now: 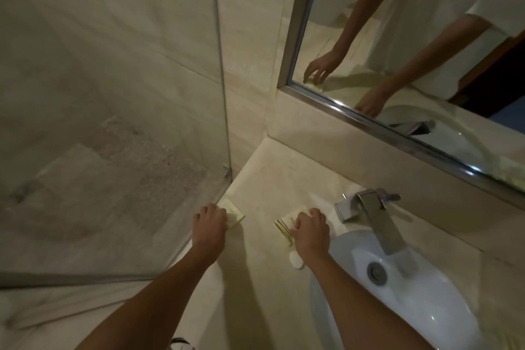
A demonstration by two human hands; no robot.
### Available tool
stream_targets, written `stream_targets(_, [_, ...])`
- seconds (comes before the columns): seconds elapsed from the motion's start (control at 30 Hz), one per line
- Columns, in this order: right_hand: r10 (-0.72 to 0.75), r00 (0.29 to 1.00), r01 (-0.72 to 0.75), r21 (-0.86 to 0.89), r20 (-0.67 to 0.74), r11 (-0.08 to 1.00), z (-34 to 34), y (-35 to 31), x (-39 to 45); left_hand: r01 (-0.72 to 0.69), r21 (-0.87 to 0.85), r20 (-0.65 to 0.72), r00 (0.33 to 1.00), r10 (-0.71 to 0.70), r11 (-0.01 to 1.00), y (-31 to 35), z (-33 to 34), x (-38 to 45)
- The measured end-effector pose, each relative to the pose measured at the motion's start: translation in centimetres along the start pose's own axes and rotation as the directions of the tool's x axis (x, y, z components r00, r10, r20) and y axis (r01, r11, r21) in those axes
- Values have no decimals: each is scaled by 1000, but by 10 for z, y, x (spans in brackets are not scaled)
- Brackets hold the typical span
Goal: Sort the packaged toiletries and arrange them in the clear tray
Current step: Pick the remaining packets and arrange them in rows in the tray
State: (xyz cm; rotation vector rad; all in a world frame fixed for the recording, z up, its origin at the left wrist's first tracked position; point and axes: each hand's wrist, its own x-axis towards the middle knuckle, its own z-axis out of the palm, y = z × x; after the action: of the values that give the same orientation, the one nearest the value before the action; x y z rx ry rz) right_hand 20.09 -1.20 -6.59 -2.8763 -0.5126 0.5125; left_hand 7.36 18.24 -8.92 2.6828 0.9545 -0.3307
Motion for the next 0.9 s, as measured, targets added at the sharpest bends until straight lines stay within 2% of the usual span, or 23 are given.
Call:
stream_targets(0.23, [48, 998, -48, -12, -51, 999, -6, -5, 4, 97, 37, -28, 995, -96, 995, 11, -6, -1])
stream_targets(0.37, [-6, 998, 16, 145, -65, 989, -13, -9, -1, 71, 10, -10, 997, -71, 997, 15, -11, -3])
stream_targets(0.5, [-116, 986, 139, 207, -117, 969, -32, -4, -10, 0, -33, -62, 998, -2, 999, 23, -21, -11])
stream_targets(0.63, [-206, 957, 241, 163, -205, 957, -59, 11, -20, -105, -74, -121, 988, 96, 992, 49, -33, -14])
stream_targets(0.8, [-202, 934, 250, 135, -294, 959, -92, 51, -43, -265, -48, -185, 950, 252, 963, 103, -46, -27])
stream_targets(0.9, [-149, 928, 216, 166, -343, 962, -110, 86, -63, -374, -44, -211, 910, 357, 926, 142, -45, -43])
